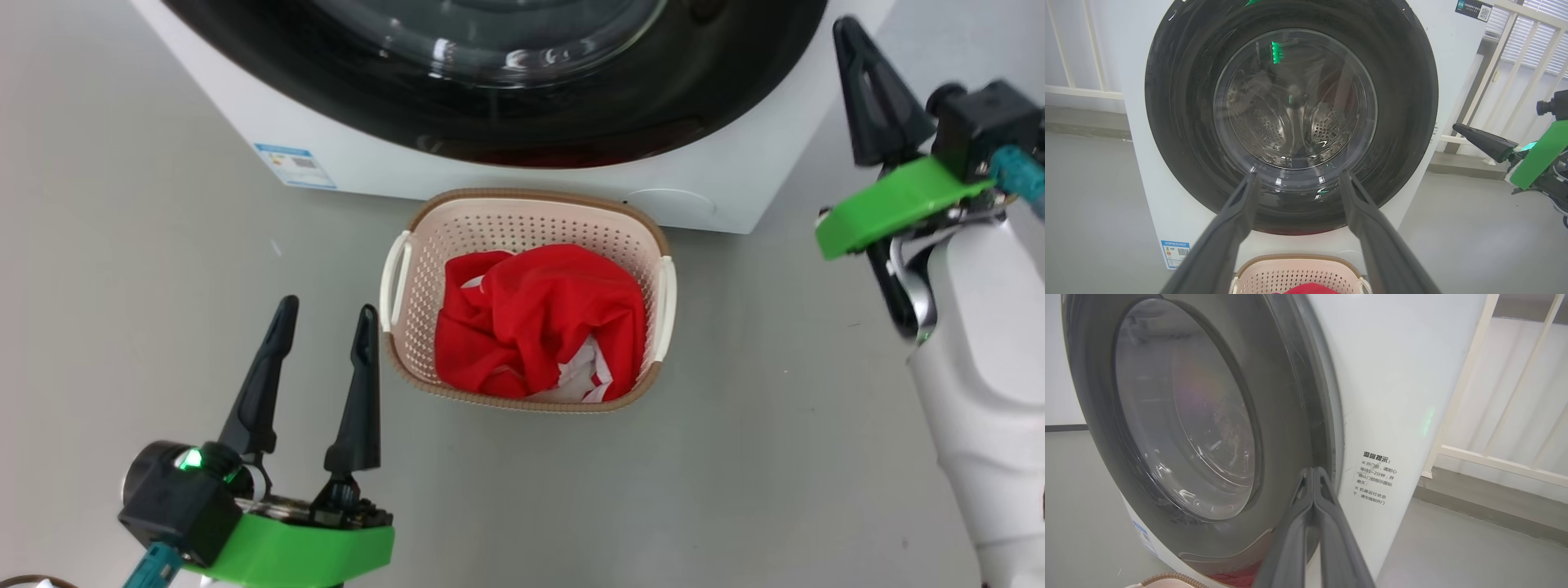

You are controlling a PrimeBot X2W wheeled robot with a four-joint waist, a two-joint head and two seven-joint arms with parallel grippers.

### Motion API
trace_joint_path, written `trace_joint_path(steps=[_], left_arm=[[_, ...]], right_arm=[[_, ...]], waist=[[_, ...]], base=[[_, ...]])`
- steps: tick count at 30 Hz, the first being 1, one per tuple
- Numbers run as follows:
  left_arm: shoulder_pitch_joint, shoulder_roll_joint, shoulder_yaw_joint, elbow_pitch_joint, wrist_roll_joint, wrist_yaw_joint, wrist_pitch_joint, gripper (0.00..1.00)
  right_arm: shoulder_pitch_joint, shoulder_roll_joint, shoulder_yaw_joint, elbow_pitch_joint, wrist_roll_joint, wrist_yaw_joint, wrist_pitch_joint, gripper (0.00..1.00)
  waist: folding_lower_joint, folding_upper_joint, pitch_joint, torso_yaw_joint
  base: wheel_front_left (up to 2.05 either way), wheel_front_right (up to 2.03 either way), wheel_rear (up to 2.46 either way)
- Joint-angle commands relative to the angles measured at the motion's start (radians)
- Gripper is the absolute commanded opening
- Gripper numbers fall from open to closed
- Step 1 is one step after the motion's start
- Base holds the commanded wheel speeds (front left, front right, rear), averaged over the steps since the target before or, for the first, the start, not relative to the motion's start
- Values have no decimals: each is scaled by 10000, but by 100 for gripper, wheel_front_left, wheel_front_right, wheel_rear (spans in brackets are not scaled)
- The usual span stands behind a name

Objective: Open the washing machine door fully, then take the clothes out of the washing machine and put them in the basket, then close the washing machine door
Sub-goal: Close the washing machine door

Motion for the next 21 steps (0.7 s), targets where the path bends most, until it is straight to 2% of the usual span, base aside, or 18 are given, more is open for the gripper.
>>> trace_joint_path(steps=[1, 6, 7, 14, 16, 18, 19, 21], left_arm=[[-113, 84, 391, -299, 18, 50, -78, 100], [-42, 63, 467, -234, -106, 44, -78, 100], [-21, 62, 485, -203, -131, 31, -78, 100], [32, 66, 599, 53, -94, 74, -78, 100], [37, 76, 625, 179, -61, 118, -78, 100], [22, 81, 674, 257, -41, 161, -78, 100], [24, 86, 692, 303, -43, 164, -78, 100], [27, 120, 726, 370, 0, 169, -78, 100]], right_arm=[[376, 179, 70, -441, 115, -11, 10, 0], [1273, 348, 56, -1114, 149, -11, 10, 0], [1429, 394, 56, -1252, 148, -11, 10, 11], [2373, 676, -109, -2314, 49, -11, 10, 56], [2615, 743, -195, -2590, -1, -11, 10, 78], [2840, 795, -277, -2876, -107, -11, 10, 89], [2957, 819, -291, -2982, -139, -11, 10, 99], [3186, 858, -307, -3191, -201, -11, 10, 100]], waist=[[0, 0, -91, -168], [0, 0, -237, -566], [0, 0, -261, -668], [0, 0, -406, -1321], [0, 0, -445, -1482], [0, 0, -485, -1632], [0, 0, -516, -1703], [0, 0, -592, -1825]], base=[[0, 0, 0], [0, 0, 0], [0, 0, 0], [0, 0, 0], [0, 0, 0], [0, 0, 0], [0, 0, 0], [0, 0, 0]])
